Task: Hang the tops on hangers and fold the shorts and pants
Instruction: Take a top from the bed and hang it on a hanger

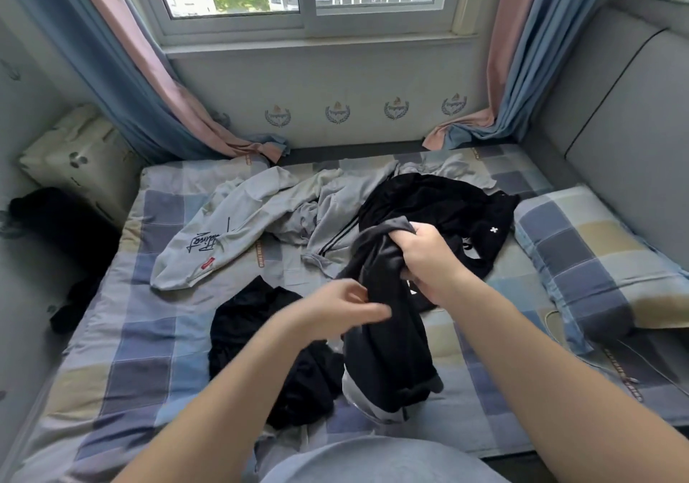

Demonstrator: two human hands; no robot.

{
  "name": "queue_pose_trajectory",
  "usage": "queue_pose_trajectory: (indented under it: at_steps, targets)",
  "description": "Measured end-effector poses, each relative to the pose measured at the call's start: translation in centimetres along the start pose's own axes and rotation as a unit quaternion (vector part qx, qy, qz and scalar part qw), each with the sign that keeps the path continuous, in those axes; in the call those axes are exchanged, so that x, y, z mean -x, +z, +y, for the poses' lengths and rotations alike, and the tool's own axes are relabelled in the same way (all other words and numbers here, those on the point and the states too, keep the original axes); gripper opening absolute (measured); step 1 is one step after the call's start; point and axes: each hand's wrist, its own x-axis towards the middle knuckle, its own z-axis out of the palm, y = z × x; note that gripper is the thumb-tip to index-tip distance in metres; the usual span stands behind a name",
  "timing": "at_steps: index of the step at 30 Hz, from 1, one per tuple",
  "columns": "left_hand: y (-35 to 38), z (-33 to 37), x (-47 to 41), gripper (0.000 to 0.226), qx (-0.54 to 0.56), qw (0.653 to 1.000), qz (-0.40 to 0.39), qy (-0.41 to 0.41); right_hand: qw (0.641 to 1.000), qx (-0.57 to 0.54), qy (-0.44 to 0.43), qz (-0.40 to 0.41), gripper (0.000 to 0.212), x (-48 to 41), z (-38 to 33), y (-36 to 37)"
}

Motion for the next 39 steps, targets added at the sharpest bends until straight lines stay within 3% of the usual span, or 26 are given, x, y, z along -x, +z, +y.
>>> queue_pose_trajectory:
  at_steps: [2, 5, 8, 12, 16, 18, 20, 24, 27, 31, 35, 39]
  targets:
    - [2.5, -0.5, -0.5, 0.037, 0.008, 1.000, -0.001, 0.022, 0.999, -0.051, -0.011, -0.007, 0.021, 0.2, -1.1, 0.5]
    - [4.0, -1.1, -1.6, 0.029, -0.001, 0.993, 0.110, 0.046, 0.996, -0.088, -0.014, -0.011, 0.017, 0.8, -1.9, 0.5]
    - [3.0, -1.1, -2.0, 0.028, 0.065, 0.981, 0.172, 0.061, 0.994, -0.106, -0.019, -0.038, 0.017, 1.4, -1.7, -0.1]
    - [0.6, -0.2, -1.8, 0.024, 0.235, 0.943, 0.222, 0.075, 0.998, 0.016, -0.034, -0.040, 0.026, 2.0, -0.4, -2.0]
    - [-1.1, 0.7, -1.6, 0.020, 0.333, 0.913, 0.229, 0.056, 0.984, 0.141, 0.018, -0.109, 0.068, 3.7, 3.4, -1.6]
    - [-1.4, 1.1, -1.5, 0.019, 0.363, 0.904, 0.215, 0.065, 0.969, 0.195, 0.060, -0.142, 0.077, 4.7, 6.4, -0.6]
    - [-1.6, 1.5, -1.4, 0.017, 0.395, 0.893, 0.203, 0.070, 0.950, 0.276, 0.090, -0.116, 0.069, 4.9, 8.9, 0.2]
    - [-2.8, 1.8, -1.1, 0.014, 0.424, 0.880, 0.201, 0.074, 0.937, 0.340, 0.061, -0.044, 0.013, 3.7, 9.4, 0.1]
    - [-3.6, 0.7, -0.9, 0.015, 0.401, 0.890, 0.200, 0.084, 0.968, 0.237, 0.079, -0.003, 0.020, 2.9, 7.0, -0.5]
    - [-2.9, -1.5, -0.6, 0.023, 0.253, 0.946, 0.201, -0.004, 0.990, 0.039, 0.126, 0.048, 0.018, 1.6, 3.6, -1.0]
    - [-0.4, -3.5, -0.2, 0.034, 0.130, 0.982, 0.120, -0.073, 0.982, -0.094, 0.141, 0.089, 0.015, 1.0, 2.0, -0.6]
    - [1.5, -5.3, -0.4, 0.044, 0.084, 0.989, 0.014, -0.123, 0.967, -0.190, 0.148, 0.086, 0.015, 1.2, 0.7, -0.4]
